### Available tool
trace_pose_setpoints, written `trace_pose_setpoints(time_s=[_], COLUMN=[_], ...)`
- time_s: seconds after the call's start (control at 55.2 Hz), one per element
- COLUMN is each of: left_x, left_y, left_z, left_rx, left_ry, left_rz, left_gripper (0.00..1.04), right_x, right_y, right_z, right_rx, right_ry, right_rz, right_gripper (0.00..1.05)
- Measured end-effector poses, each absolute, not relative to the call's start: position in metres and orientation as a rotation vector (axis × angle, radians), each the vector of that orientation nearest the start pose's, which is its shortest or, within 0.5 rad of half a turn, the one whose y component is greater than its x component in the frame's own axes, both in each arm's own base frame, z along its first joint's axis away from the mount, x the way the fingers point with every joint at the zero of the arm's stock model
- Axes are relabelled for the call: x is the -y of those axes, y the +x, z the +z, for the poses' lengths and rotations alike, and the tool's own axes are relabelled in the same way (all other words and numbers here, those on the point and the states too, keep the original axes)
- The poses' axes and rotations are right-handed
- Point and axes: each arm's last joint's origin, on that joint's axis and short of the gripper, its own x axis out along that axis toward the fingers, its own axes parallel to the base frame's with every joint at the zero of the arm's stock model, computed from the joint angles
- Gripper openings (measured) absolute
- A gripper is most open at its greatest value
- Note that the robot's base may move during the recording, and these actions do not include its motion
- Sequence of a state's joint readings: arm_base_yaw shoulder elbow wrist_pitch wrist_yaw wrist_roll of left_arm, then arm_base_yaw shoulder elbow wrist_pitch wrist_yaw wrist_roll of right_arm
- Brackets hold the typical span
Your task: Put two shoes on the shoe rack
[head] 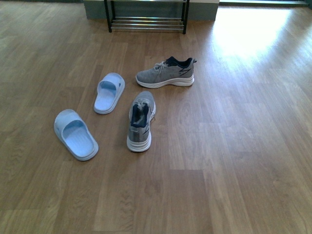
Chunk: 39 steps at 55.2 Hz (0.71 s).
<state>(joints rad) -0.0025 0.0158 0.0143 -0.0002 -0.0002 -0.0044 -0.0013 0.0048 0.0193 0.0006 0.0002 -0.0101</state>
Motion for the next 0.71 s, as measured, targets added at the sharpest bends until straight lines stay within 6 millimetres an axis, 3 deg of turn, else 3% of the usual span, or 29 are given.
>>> trace_pose_setpoints(time_s=[0.706], left_x=[0.0002], left_y=[0.0978], left_z=[0.1671], left_rx=[-0.002], left_ry=[-0.004], left_rz=[-0.003], left_gripper=[0.95], right_x=[0.0002], right_y=[0.0968], right_z=[0.1697], right_rx=[0.015], right_ry=[-0.01], right_rz=[-0.004], right_gripper=[0.95])
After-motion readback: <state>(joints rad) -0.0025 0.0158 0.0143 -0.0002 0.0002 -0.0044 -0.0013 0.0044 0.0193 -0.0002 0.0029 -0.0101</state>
